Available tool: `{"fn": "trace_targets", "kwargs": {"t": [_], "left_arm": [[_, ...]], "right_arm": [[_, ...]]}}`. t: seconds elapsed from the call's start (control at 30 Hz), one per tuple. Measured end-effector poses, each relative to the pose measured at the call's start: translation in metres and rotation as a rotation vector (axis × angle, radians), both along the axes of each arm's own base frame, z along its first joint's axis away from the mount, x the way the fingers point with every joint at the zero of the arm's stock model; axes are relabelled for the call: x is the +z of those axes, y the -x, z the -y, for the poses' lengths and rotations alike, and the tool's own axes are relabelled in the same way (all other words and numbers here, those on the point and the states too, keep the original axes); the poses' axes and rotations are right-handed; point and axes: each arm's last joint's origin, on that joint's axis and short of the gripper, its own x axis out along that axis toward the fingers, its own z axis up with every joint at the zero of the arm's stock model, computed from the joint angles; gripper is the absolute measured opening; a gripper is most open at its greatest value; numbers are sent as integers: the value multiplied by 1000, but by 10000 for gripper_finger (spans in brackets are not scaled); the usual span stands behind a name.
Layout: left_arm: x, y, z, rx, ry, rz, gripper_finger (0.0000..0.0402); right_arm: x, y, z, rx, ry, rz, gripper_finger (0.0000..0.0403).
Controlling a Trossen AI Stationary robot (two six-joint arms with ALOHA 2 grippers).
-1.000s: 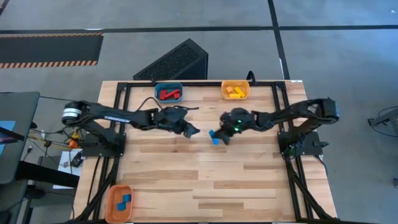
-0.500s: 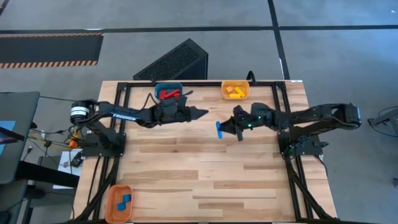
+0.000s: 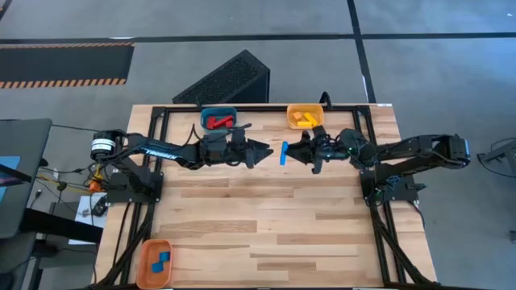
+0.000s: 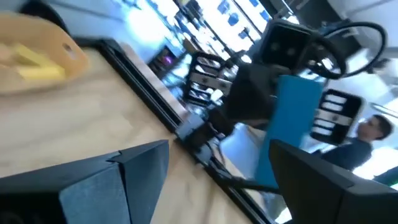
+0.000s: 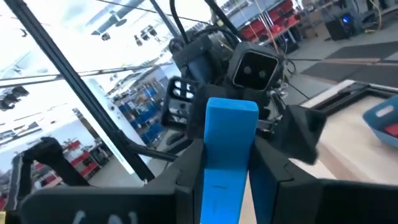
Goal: Sort & place blocks by color
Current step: Put the blue block into the orange bin
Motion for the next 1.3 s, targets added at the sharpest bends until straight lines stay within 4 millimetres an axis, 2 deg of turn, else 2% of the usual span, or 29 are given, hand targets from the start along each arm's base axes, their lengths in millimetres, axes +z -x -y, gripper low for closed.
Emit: {"fn": "trace_targets", "kwargs": {"t": [0.13, 0.37, 0.5, 0.63, 0.77, 1.03, 1.3], "left_arm": [[16, -6, 6, 11, -115, 47, 251], [46, -20, 16, -106, -300, 41, 241], [47, -24, 16, -130, -331, -81, 240], [47, -24, 14, -116, -302, -99, 240], [48, -24, 12, -91, -199, -78, 240], [49, -24, 19, -194, -186, -51, 240], [54, -25, 24, -182, -184, -5, 240]], "right_arm": [[0, 0, 0, -7, -16, 2, 98], [1, 0, 0, -28, -61, 9, 98], [5, 0, -3, -14, -64, 54, 98], [6, 0, -6, -2, -59, 65, 98], [6, -1, -12, 3, -49, 65, 98], [8, -1, -18, -10, -22, 82, 98], [10, -1, -17, -28, -23, 105, 98]]}}
